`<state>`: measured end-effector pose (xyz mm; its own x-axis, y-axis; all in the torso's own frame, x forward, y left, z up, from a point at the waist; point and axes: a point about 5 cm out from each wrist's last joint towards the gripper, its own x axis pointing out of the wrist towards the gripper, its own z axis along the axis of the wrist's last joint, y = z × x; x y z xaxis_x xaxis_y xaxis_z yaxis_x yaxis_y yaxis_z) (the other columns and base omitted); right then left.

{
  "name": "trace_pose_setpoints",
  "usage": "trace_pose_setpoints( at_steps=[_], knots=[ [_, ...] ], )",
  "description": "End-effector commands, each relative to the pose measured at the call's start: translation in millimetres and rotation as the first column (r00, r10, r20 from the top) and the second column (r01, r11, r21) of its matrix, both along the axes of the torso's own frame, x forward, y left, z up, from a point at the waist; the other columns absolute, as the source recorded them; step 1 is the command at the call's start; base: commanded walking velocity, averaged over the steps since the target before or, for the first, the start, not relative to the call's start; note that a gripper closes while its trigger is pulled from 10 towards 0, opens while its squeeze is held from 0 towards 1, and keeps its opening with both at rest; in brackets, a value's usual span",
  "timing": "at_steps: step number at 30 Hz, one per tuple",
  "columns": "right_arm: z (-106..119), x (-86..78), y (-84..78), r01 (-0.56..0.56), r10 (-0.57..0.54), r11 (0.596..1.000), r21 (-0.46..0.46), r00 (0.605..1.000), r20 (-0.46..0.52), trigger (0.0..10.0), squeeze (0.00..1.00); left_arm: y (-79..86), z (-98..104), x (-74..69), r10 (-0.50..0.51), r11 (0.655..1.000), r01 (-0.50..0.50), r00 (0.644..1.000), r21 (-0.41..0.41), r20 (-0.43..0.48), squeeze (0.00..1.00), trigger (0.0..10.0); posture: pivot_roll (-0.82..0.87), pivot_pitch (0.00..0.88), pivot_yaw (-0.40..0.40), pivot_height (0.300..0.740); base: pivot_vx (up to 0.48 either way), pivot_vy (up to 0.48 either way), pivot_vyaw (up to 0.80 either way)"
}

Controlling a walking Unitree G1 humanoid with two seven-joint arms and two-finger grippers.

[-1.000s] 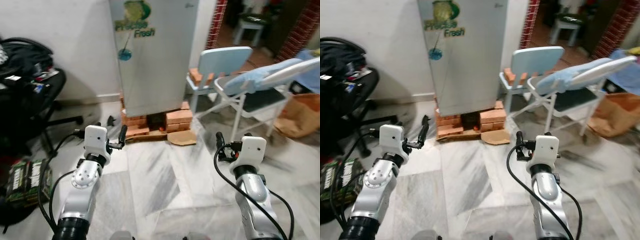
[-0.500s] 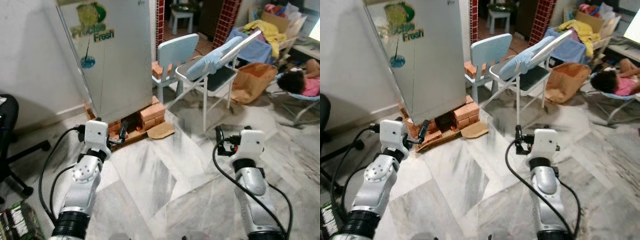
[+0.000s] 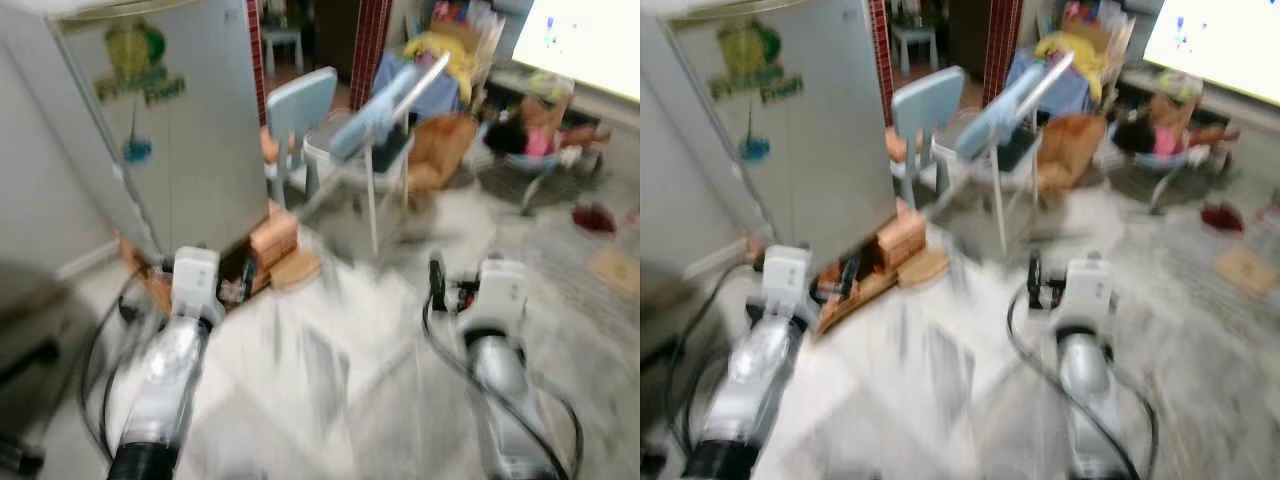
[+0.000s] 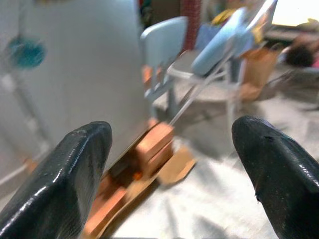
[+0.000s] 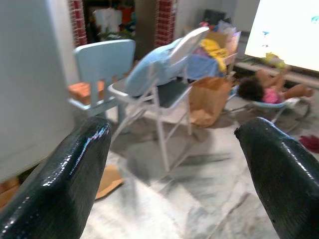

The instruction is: Restocking fridge

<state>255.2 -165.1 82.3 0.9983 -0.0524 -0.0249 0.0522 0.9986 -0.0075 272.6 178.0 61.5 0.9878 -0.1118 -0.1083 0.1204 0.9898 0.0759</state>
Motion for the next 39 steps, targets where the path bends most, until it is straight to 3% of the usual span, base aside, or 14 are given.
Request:
trace_pose_setpoints(
  at_steps=[1,6,14,20,39],
  knots=[
    [3.3,0.1,-7.6,0.021,-0.021,1.0,-0.014,1.0,0.009,10.0,0.0,-6.3,6.3,4.7,-0.016,1.0,0.016,1.0,0.0,0.026,0.0,10.0,-0.01,0.016,-0.015,0.74,0.285,0.386,0.0],
    [4.3,0.8,-6.9,0.019,-0.018,1.0,-0.014,1.0,0.011,10.0,0.0,-3.8,5.5,6.8,0.021,0.999,-0.021,1.0,-0.031,0.011,0.0,10.0,-0.01,0.016,-0.018,0.74,0.281,0.388,0.0],
    [3.4,0.8,-5.5,0.017,-0.017,1.0,-0.014,1.0,0.007,10.0,0.0,3.7,0.6,3.0,0.035,0.999,-0.035,0.999,-0.002,0.017,0.0,10.0,-0.01,0.01,-0.02,0.74,0.25,0.41,0.0],
    [2.6,1.3,-6.9,0.024,-0.024,1.0,-0.018,1.0,0.006,10.0,0.0,10.1,0.3,2.9,0.097,0.995,-0.097,0.995,-0.024,0.024,0.0,10.0,-0.01,0.009,-0.022,0.74,0.161,0.419,0.0],
    [6.1,5.8,-7.0,0.025,-0.025,0.999,-0.027,0.999,0.021,10.0,0.0,6.8,1.9,5.0,0.066,0.998,-0.067,0.997,0.016,0.049,0.0,10.0,0.0,0.01,-0.024,0.74,0.015,0.425,0.0]
  ],
)
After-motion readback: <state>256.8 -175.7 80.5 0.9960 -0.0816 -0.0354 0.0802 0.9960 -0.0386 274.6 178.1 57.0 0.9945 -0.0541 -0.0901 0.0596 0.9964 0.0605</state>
